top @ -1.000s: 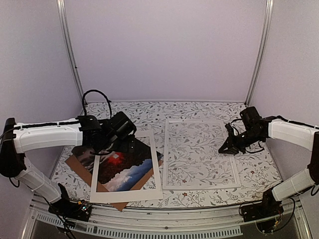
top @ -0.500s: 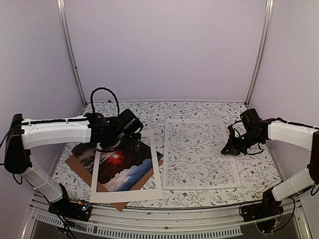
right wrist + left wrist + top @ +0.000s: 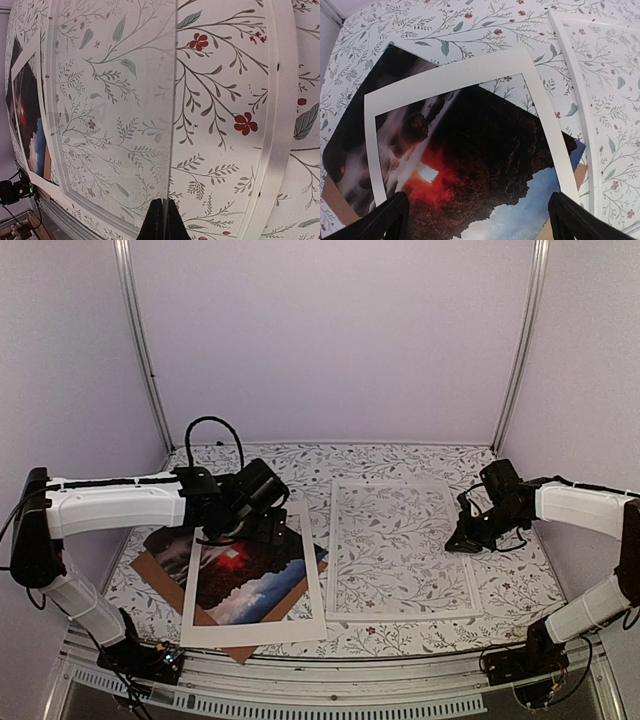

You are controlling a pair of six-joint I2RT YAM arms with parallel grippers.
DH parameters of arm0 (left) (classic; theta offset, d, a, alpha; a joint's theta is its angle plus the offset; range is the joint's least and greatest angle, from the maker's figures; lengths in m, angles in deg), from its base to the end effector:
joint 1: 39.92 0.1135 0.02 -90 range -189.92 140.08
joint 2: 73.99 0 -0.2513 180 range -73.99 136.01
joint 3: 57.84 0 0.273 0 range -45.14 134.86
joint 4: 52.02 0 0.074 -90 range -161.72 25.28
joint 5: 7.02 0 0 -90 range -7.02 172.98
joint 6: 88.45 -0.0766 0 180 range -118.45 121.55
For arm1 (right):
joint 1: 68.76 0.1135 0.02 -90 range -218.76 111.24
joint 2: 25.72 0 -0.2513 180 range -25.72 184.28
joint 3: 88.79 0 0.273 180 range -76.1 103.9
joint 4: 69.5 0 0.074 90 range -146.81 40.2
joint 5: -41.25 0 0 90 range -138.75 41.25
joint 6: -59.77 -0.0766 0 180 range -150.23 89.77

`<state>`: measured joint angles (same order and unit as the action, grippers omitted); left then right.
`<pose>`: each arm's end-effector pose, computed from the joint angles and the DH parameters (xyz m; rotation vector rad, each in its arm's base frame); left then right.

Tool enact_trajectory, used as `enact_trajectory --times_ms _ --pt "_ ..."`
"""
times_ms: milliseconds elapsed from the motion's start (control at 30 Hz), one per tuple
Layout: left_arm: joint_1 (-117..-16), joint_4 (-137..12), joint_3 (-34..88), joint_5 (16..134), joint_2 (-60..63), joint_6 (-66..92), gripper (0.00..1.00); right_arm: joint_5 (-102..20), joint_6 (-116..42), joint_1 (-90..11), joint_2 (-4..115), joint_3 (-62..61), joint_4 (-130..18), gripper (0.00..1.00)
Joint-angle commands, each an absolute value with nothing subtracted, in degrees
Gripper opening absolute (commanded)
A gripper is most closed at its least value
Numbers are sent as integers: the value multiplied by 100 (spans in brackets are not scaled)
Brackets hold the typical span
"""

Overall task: Put the photo into the frame
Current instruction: Place the glass panel at the frame body.

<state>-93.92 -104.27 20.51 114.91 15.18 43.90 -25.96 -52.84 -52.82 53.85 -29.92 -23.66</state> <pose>0.2370 -0.2573 0.1896 0.0808 2.4279 0.0299 0.2683 0.1075 0.1315 0.0459 2.8000 0.7241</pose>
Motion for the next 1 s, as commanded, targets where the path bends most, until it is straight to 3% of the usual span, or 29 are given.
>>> enact_trajectory --times_ms 0,967 --pt "-9429 -10304 2201 11471 1614 4321 100 -2770 -5146 -5323 5437 -2795 -2360 0" --pt "-9512 -10312 2124 11452 1720 4415 100 -2954 -4822 -5326 5663 -2561 -2254 0"
